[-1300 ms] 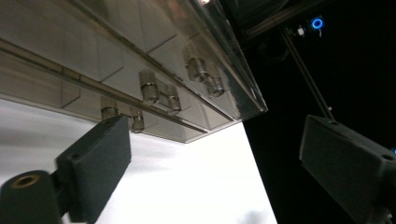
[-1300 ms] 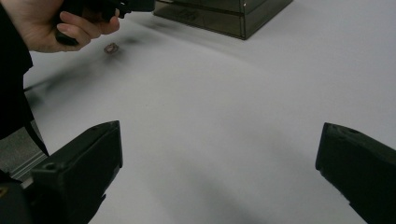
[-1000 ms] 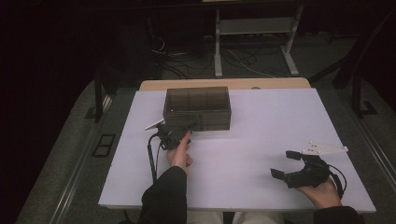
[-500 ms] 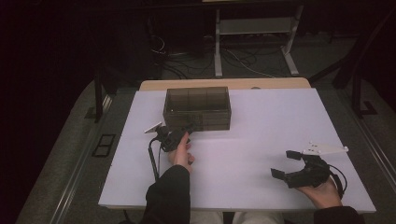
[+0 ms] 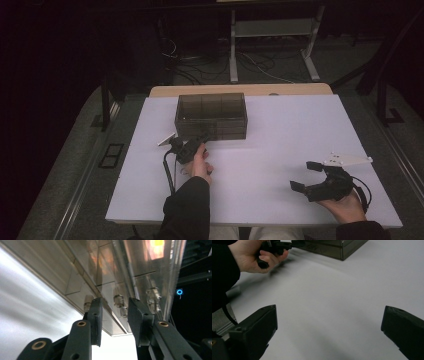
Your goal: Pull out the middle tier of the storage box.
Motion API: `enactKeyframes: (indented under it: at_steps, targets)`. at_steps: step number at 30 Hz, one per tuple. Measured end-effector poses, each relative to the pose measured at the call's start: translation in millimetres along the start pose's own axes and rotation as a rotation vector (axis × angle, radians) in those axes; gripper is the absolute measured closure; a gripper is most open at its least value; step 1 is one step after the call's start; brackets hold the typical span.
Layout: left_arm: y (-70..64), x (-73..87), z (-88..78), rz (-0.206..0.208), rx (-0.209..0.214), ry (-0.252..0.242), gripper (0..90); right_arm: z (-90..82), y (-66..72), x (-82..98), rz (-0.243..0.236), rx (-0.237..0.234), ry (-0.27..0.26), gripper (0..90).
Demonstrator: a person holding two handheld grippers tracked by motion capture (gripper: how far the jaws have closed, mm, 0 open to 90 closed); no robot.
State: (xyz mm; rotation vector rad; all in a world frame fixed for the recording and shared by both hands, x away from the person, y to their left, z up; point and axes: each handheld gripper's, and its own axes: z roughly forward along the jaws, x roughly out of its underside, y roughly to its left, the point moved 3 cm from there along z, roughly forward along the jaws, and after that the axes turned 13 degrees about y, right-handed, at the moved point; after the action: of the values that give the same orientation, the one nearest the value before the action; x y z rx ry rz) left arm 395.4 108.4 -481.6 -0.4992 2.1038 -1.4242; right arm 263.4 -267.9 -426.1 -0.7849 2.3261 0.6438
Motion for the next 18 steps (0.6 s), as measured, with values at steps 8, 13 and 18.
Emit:
enactKeyframes:
  at_steps: [8,13,18]
  targets:
    - [0.7,1.9,2.9,-0.03,0.02,-0.027,70.6,0.0,-0.5,0.2,0.002,0.002,0.0,0.0]
    - [0.1,2.7,3.8,-0.048,0.037,-0.052,74.1,0.3,-0.4,0.1,-0.002,0.006,0.0,0.0]
    - [-1.8,4.5,4.5,-0.06,0.04,-0.073,77.8,-0.2,-0.9,0.1,0.004,0.004,-0.001,0.0]
